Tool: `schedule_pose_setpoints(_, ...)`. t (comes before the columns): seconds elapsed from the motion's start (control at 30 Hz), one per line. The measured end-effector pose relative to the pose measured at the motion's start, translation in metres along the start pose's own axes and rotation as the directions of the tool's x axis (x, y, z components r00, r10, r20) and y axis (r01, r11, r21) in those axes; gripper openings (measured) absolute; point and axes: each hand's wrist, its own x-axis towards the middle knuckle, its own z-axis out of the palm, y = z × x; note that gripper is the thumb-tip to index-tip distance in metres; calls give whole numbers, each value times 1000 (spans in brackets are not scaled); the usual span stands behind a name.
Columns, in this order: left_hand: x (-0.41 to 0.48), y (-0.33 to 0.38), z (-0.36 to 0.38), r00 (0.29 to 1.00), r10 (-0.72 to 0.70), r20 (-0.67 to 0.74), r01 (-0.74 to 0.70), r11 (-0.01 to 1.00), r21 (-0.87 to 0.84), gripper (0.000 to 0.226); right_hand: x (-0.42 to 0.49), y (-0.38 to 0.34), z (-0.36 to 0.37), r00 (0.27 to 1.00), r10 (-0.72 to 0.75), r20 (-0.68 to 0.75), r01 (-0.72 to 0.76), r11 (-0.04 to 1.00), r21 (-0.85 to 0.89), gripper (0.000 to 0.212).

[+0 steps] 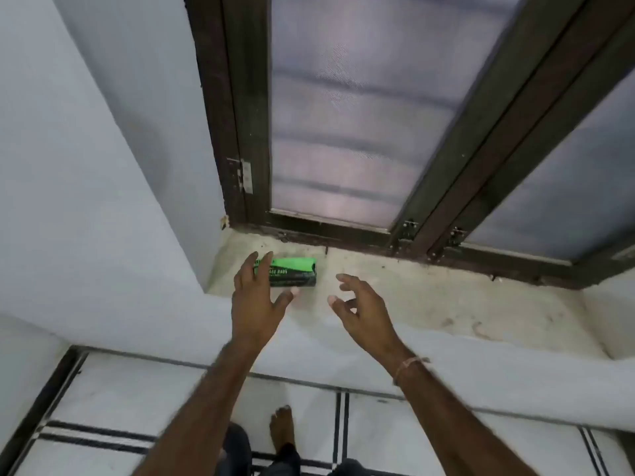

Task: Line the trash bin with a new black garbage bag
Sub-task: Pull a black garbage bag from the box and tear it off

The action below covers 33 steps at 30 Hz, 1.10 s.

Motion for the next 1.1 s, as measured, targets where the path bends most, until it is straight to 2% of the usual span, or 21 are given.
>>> schedule_pose_setpoints(0.07, 23, -9, 3, 995, -45, 84, 34, 992, 124, 83, 28, -2, 5, 997, 28, 69, -25, 999, -40, 59)
schedule_pose_setpoints(0.17, 47, -24, 11, 986, -53, 158, 17, 974, 224, 73, 59, -3, 14, 983, 40, 179, -30, 998, -60, 67)
schedule_pose_setpoints(0.23, 55, -30, 15, 988, -28, 153, -5, 977, 213, 63, 77, 1, 21, 971, 10, 237, 7, 997, -74, 67)
schedule_pose_setpoints(0.33, 57, -32, 11, 986, -11, 166, -6, 995, 103, 58, 91, 10, 25, 959, -30, 283, 59, 994, -97, 62)
schedule_pose_setpoints(0.4, 51, -30, 4, 983, -3, 183, 15, 998, -63, 61, 93, 11, 19, 962, -41, 269, 47, 999, -17, 49)
schedule_pose_setpoints(0.5, 43, -25, -7, 989, -40, 145, 83, 949, -305, 60, 92, 9, 4, 973, -50, 225, 8, 983, 181, 35)
schedule_pose_setpoints(0.63, 34, -11, -15, 982, -156, 107, 188, 870, -456, 56, 91, 16, -15, 968, -3, 251, -118, 876, 468, 28)
schedule_pose_setpoints(0.7, 30, 0, -18, 980, -166, 109, 199, 844, -498, 52, 90, 19, -20, 977, -6, 211, -65, 942, 329, 39)
schedule_pose_setpoints(0.77, 28, 10, -18, 979, -174, 104, 203, 830, -520, 54, 88, 20, -24, 991, -114, 70, 106, 989, 106, 46)
schedule_pose_setpoints(0.8, 27, 17, -18, 979, -178, 94, 201, 828, -523, 54, 87, 18, -28, 981, -193, 6, 192, 978, 77, 42)
schedule_pose_setpoints(0.9, 26, 30, -16, 980, -187, 68, 195, 835, -514, 51, 82, 8, -36, 944, -329, -2, 321, 920, 224, 23)
schedule_pose_setpoints(0.97, 27, 39, -12, 982, -181, 46, 180, 846, -502, 49, 79, 6, -39, 945, -326, 18, 303, 897, 323, 24)
schedule_pose_setpoints(1.1, 25, 53, -7, 984, -176, 8, 158, 866, -475, 46, 82, 12, -45, 956, -292, 28, 256, 877, 407, 31)
